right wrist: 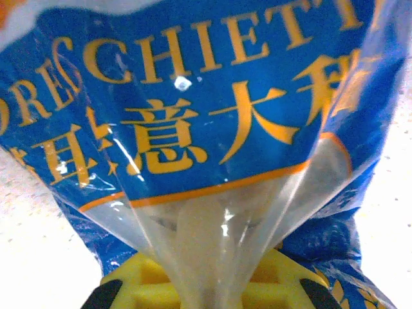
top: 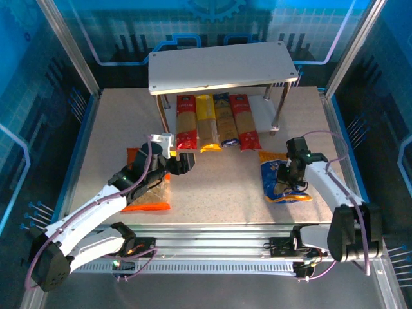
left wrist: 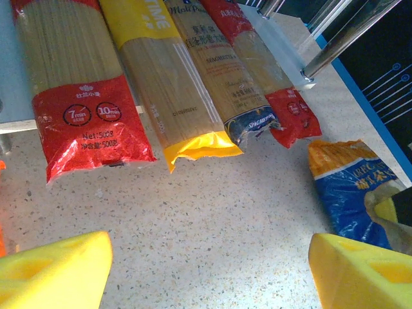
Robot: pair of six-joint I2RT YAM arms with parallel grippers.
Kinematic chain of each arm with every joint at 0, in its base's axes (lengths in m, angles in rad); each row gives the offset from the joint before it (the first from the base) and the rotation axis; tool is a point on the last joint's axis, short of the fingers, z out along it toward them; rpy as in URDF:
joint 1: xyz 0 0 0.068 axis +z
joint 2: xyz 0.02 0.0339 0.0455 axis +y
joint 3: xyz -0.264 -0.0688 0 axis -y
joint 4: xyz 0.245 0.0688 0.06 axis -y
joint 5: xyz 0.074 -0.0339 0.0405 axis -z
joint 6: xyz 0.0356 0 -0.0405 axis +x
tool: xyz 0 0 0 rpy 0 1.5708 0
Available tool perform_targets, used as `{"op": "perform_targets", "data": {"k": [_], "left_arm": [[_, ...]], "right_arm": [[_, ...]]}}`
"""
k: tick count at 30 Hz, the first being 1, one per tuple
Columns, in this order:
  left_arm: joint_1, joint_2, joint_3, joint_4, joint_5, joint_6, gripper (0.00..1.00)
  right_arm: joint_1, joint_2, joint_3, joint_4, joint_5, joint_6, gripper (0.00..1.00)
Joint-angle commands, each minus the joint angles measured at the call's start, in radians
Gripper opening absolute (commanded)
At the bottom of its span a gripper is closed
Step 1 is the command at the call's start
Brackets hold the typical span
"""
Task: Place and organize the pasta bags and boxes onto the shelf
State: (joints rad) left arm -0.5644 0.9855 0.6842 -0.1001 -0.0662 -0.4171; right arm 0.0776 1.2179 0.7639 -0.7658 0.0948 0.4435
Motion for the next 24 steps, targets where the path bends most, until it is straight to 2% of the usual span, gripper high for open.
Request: {"op": "perform_targets", "data": {"k": [1,6,11,16,24], "left_arm": [[-0.005,-0.005,0.039,0.007,-0.011,0.014,0.81],[-0.004,0.004,0.052,0.011,-0.007,0.017,0.81],[-0.004,0.015,0.076,0.009,-0.009,0.028,0.81],[-0.003,0.04,0.135,-0.011,-0.019,0.053,0.81],[-0.003,0.069,0.198,-0.013,-0.023,0.062,0.81]], "right_arm": [[-0.001,-0.131,0.065,-0.034,0.008,-0.017,0.0],[0.002,-0.238,0.231,-0.108,0.088,-0.056,0.0],[0.016,-0.251,0.442,-0.166,0.136,-0.101,0.0],[0.061,-0.184,0.687,-0.151,0.183,-0.146,0.0],[0.118,0.027,1.086,-0.077,0.197,-0.25,0.0]]}}
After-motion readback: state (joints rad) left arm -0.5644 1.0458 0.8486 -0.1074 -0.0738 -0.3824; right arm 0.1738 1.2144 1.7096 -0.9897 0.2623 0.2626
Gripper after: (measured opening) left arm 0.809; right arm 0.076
